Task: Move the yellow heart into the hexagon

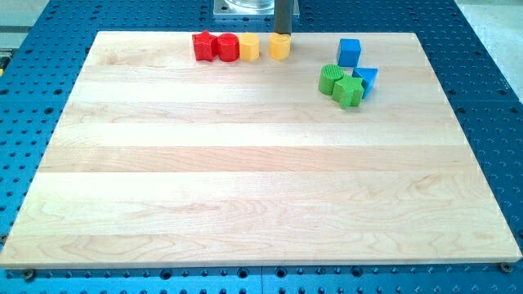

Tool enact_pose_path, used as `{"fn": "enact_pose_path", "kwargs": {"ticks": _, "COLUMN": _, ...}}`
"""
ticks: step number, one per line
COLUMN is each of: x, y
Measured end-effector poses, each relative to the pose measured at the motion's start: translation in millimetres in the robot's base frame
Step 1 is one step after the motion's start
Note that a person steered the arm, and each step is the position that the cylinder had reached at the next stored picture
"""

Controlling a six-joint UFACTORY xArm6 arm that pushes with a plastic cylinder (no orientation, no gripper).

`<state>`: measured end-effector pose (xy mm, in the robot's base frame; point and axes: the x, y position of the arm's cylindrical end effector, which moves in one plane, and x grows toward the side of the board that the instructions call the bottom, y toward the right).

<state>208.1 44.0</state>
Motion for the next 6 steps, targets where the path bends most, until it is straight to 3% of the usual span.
{"fn": "enact_pose_path", "kwargs": {"ticks": 2, "x": 7, "y": 50}}
{"fn": "enact_pose_path", "kwargs": {"ticks": 4, "x": -11, "y": 1}}
{"fn": "enact_pose_path", "kwargs": {"ticks": 6, "x": -10, "y": -6}}
